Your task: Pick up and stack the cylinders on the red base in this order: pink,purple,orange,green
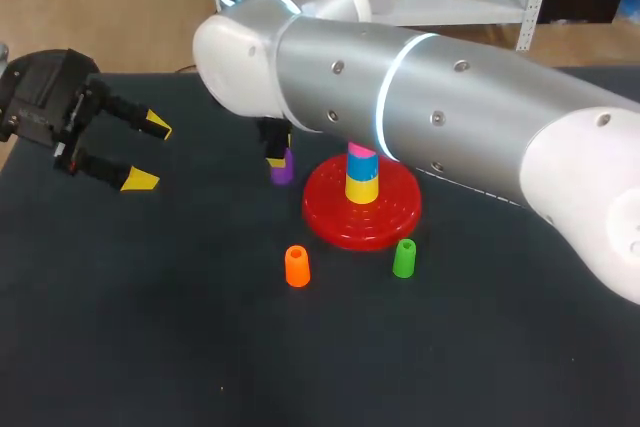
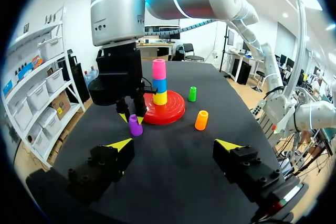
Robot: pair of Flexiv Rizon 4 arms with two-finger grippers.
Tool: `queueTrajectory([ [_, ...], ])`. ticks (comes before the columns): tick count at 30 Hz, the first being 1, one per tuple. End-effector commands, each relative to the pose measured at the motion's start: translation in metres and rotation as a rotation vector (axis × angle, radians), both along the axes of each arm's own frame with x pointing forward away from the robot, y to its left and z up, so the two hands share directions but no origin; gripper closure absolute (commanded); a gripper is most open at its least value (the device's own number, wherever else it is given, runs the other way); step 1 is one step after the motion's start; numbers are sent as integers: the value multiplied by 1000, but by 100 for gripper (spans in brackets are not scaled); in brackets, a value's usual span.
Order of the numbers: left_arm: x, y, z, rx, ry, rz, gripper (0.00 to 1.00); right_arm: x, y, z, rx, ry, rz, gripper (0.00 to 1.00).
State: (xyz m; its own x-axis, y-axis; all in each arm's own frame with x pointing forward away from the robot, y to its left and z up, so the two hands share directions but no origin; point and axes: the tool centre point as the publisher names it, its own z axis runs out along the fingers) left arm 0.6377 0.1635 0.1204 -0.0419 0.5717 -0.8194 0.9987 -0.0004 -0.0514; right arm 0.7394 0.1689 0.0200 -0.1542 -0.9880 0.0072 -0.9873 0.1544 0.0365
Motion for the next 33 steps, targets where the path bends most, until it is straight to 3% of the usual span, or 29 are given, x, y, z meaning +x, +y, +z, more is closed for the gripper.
queueTrajectory([
  [1, 0, 1, -1, -2, -2, -1, 0, -2, -2, 5, 8, -10, -3, 100],
  [10, 0, 1, -1, -2, -2, -1, 0, -5, -8, 41, 21, -71, -28, 100],
  [25, 0, 1, -1, -2, -2, -1, 0, -3, -55, 157, 26, -206, -184, 100],
  [33, 0, 1, -1, -2, -2, -1, 0, -17, -84, 188, 21, -249, -255, 100],
])
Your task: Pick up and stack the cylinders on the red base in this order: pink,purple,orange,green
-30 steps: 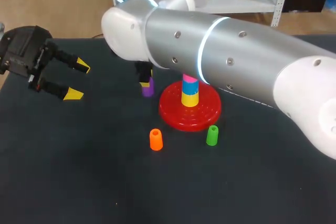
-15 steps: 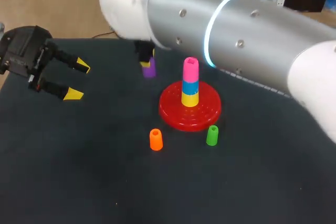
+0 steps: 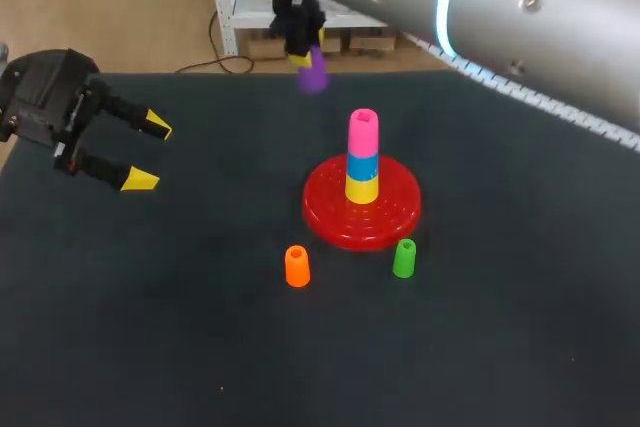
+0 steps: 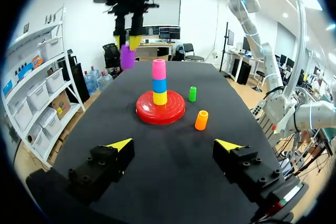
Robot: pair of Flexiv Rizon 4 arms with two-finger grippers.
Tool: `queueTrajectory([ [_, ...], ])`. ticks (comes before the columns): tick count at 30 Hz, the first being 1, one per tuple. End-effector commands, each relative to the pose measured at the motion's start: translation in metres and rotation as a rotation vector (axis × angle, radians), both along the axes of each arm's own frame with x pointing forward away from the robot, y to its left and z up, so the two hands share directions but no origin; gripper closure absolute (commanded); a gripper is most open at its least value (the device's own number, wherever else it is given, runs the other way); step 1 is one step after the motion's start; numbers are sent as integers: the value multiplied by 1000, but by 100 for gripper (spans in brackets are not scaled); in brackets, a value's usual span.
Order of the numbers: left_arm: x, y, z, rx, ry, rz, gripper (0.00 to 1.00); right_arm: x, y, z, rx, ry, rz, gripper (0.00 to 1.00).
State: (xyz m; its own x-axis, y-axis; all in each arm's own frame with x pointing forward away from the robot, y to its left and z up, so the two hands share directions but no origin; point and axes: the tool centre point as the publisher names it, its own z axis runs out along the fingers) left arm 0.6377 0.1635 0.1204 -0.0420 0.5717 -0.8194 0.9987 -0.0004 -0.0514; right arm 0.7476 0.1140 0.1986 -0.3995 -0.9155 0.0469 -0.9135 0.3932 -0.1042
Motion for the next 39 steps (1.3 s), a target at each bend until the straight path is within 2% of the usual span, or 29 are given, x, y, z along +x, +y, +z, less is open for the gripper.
queueTrajectory([
  [1, 0, 1, -1, -2, -2, -1, 0, -27, -32, 12, 76, -139, -2, 100],
  [6, 0, 1, -1, -2, -2, -1, 0, -38, -48, 23, 110, -150, -27, 100],
  [13, 0, 1, -1, -2, -2, -1, 0, -46, -65, 20, 141, -124, -61, 100],
  [22, 0, 1, -1, -2, -2, -1, 0, -58, -70, 13, 192, -108, -71, 100],
  [30, 0, 1, -1, -2, -2, -1, 0, -62, -61, 5, 251, -73, -15, 100],
  [39, 0, 1, -1, -2, -2, -1, 0, -59, -59, -2, 226, -55, -23, 100],
])
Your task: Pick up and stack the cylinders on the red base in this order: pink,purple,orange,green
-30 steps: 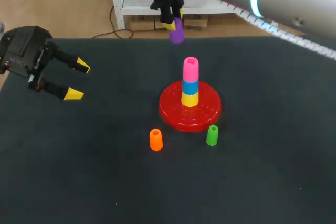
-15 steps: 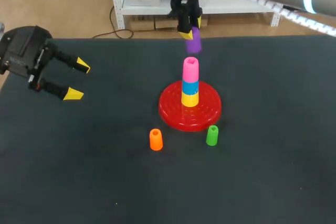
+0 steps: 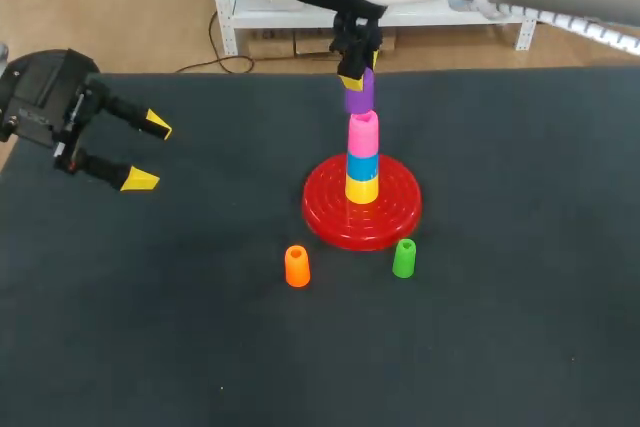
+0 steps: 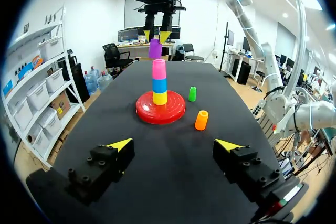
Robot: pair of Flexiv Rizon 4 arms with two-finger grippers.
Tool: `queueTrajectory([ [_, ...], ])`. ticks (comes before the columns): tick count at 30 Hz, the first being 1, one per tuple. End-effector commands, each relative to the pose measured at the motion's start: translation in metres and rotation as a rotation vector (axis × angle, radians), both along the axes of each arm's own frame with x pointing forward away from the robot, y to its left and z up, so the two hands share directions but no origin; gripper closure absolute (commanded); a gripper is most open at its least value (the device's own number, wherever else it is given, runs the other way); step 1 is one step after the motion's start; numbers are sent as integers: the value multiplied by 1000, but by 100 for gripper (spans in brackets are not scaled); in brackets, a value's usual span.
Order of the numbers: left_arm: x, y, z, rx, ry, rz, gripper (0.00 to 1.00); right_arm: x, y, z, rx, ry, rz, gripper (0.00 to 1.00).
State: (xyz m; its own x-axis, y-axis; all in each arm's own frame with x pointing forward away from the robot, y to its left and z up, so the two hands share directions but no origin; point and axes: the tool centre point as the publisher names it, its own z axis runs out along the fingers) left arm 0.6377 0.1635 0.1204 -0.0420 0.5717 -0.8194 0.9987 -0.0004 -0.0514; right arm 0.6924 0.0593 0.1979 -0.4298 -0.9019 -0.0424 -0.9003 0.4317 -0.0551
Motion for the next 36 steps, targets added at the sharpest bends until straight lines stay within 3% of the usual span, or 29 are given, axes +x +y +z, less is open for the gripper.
queueTrajectory([
  [1, 0, 1, -1, -2, -2, -1, 0, -4, -4, -1, 121, -63, 6, 100],
  [9, 0, 1, -1, -2, -2, -1, 0, -5, -8, 0, 96, -42, 3, 100],
  [22, 0, 1, -1, -2, -2, -1, 0, -9, -8, -7, 28, 57, 39, 100],
  [36, 0, 1, -1, -2, -2, -1, 0, 0, -10, -12, 21, 73, 27, 100],
])
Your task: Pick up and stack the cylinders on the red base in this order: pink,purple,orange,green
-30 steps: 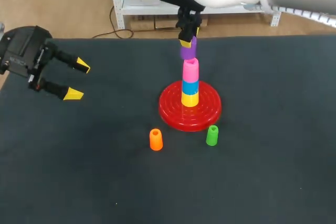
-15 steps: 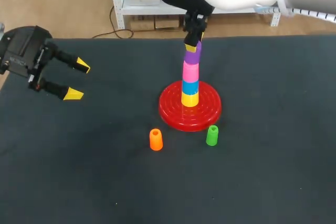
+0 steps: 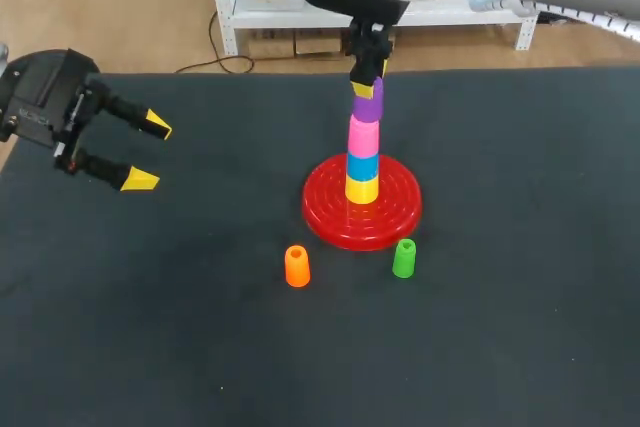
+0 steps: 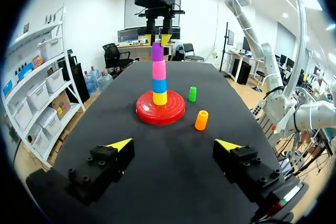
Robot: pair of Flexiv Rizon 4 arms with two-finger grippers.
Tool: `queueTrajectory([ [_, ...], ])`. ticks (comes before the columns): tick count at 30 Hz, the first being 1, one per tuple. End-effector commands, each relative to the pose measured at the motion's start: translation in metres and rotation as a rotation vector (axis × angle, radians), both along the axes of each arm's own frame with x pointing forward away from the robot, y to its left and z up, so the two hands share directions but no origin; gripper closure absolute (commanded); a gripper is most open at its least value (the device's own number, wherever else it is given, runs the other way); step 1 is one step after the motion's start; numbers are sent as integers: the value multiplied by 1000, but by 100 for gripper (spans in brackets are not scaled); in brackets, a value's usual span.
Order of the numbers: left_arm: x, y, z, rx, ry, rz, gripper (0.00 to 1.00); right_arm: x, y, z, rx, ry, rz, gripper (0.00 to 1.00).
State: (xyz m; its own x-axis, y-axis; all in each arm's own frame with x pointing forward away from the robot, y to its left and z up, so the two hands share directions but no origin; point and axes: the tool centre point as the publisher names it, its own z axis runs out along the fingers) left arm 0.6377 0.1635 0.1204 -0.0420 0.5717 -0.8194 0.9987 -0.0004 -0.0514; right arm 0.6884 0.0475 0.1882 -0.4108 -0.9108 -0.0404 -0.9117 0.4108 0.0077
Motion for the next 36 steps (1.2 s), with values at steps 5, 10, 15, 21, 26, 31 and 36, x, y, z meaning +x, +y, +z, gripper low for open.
queueTrajectory([
  [5, 0, 1, -1, -2, -2, -1, 0, 2, 3, -2, 2, 22, 17, 100],
  [10, 0, 1, -1, -2, -2, -1, 0, 0, 5, -1, -2, 24, 25, 100],
  [15, 0, 1, -1, -2, -2, -1, 0, -2, 6, -2, -3, 27, 31, 100],
  [21, 0, 1, -1, -2, -2, -1, 0, -3, 6, -3, -9, 32, 37, 100],
  [26, 0, 1, -1, -2, -2, -1, 0, -3, 6, -6, -10, 39, 38, 100],
  [31, 0, 1, -1, -2, -2, -1, 0, -2, 5, -10, -8, 48, 36, 100],
  [36, 0, 1, -1, -2, -2, -1, 0, 1, 4, -13, 0, 56, 34, 100],
])
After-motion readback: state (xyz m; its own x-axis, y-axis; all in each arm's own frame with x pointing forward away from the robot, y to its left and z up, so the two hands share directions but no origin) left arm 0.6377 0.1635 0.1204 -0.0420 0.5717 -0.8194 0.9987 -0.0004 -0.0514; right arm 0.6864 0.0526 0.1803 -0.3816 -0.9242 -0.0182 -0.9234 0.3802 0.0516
